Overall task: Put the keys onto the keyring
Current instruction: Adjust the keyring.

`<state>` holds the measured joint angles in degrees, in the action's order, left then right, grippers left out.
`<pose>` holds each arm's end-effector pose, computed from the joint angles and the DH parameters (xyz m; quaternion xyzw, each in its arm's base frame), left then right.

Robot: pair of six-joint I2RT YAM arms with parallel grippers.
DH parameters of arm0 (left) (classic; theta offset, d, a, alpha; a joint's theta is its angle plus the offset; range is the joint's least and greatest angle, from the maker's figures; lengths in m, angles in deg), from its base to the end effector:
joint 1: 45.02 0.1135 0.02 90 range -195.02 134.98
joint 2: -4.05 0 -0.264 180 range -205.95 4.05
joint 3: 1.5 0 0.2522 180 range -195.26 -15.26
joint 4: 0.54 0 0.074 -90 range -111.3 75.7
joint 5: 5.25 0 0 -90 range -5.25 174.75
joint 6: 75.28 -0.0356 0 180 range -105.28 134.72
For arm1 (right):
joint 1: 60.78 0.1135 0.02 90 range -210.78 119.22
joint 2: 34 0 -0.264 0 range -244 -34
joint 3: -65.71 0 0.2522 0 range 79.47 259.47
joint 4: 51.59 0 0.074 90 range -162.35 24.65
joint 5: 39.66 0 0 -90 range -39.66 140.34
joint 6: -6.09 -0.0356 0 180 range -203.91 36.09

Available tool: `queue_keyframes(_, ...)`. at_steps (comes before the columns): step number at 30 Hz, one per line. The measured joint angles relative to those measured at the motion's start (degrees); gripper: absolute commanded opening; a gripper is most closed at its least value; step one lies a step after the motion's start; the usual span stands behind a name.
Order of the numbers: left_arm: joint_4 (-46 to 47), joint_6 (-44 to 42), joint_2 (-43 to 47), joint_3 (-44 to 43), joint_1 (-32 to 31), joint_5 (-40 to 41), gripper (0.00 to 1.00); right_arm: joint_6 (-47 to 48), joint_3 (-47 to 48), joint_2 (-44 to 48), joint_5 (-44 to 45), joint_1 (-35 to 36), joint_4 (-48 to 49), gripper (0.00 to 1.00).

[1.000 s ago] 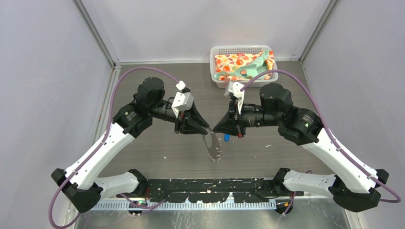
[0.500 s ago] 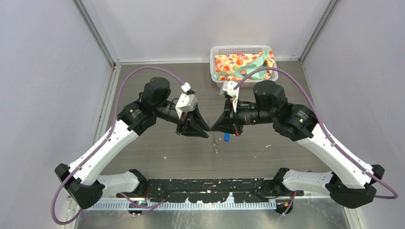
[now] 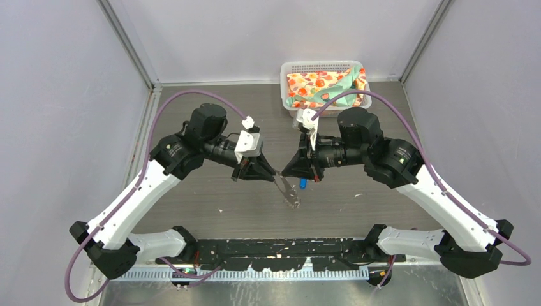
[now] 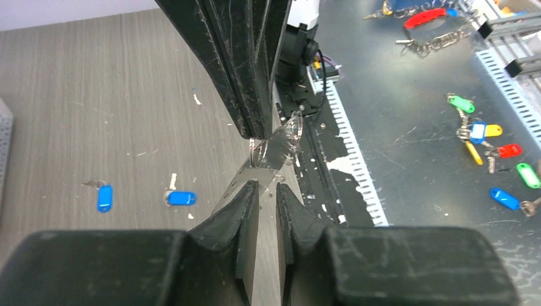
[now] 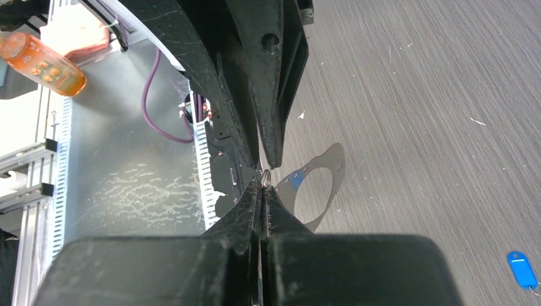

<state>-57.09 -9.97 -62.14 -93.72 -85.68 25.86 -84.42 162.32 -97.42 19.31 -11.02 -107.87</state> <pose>0.1468 -0.1662 0.4188 0.6135 0.5048 -0.4827 0.3685 0.1210 0.1714 0.4467 -0.4690 0.6694 0.4277 0.3861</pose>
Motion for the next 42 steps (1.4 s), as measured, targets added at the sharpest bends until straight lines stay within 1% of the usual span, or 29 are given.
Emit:
queue_keyframes(2,-0.50,-0.70,0.07,-0.50,0.00,0.85,0.26,0.00,0.00,0.00,-0.26,0.00,0.00,0.01)
queue_keyframes(4,-0.39,-0.96,0.11,-0.59,0.00,1.44,0.29,0.00,0.00,0.00,-0.57,0.00,0.00,0.01)
queue_keyframes(10,-0.13,0.31,0.04,-0.59,0.00,1.22,0.33,0.00,0.11,-0.02,-1.07,0.00,0.00,0.01)
queue_keyframes(13,0.37,0.74,-0.07,-0.59,-0.20,0.83,0.39,0.00,0.20,-0.17,-1.31,0.00,0.02,0.01)
queue_keyframes(16,2.03,1.53,-0.20,-0.59,-0.22,1.09,0.39,0.00,0.24,-0.63,-1.51,0.00,0.00,0.01)
queue_keyframes(18,2.75,1.81,-0.28,-0.59,-0.20,1.44,0.37,0.00,0.24,-0.90,-1.55,0.00,-0.02,0.01)
queue_keyframes(20,3.48,2.01,-0.44,-0.59,-0.22,1.46,0.31,0.00,0.24,-1.11,-1.64,0.00,-0.02,0.01)
queue_keyframes(23,4.00,2.43,-0.61,-0.59,-0.22,1.18,0.20,0.00,0.24,-1.14,-1.66,0.00,-0.02,0.01)
queue_keyframes(27,4.26,3.06,-0.70,-0.57,-0.28,0.52,0.02,0.00,0.24,-1.25,-1.68,0.00,0.00,0.01)
queue_keyframes(31,4.13,2.93,-0.70,-0.48,-0.61,0.28,0.01,0.00,0.24,-1.36,-1.70,0.00,-0.02,0.01)
queue_keyframes(36,3.98,3.04,-0.70,-0.46,-1.07,0.31,0.04,-0.02,0.26,-1.38,-1.84,0.00,-0.09,0.01)
queue_keyframes(37,3.96,3.08,-0.70,-0.37,-1.22,0.28,0.07,-0.02,0.26,-1.38,-1.88,0.00,-0.17,0.01)
queue_keyframes(39,3.96,3.21,-0.70,-0.09,-1.46,0.09,0.21,-0.04,0.26,-1.38,-1.95,0.00,-0.46,0.01)
queue_keyframes(40,3.96,3.30,-0.70,0.07,-1.57,-0.24,0.23,-0.04,0.26,-1.38,-1.90,0.00,-0.46,0.01)
queue_keyframes(42,3.96,3.50,-0.72,0.44,-2.08,-1.05,0.24,-0.07,0.26,-1.53,-1.88,0.00,-0.46,0.01)
